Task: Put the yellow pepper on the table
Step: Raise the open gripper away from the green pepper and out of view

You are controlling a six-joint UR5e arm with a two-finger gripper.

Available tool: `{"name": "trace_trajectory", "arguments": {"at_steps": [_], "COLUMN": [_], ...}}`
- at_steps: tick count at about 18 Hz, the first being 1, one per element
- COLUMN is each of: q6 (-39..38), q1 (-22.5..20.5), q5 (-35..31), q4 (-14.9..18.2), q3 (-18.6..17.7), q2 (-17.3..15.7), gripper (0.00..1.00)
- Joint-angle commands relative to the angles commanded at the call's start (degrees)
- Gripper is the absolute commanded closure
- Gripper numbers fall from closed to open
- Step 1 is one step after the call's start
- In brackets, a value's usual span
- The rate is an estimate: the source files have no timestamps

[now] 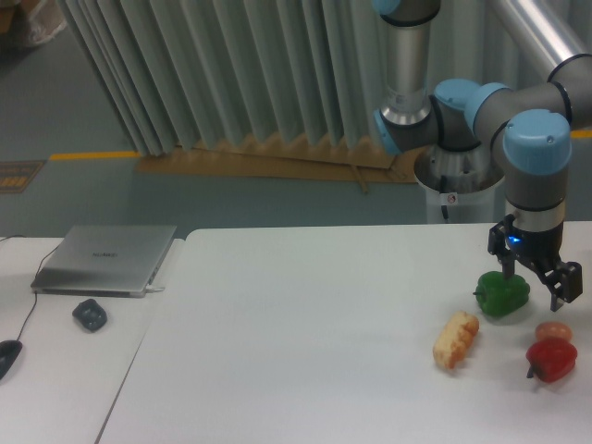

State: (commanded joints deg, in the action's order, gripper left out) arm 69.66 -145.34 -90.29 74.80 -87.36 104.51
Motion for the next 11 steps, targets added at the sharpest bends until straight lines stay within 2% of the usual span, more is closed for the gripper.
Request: {"name": "trace_trajectory", "arguments": {"at_steps": [11], "q6": [0.1], "q1": [-0.6], "q5": [0.1], "q4": [-0.1], "q3": [0.0], "q2": [-0.5], "gripper": [0.0]}}
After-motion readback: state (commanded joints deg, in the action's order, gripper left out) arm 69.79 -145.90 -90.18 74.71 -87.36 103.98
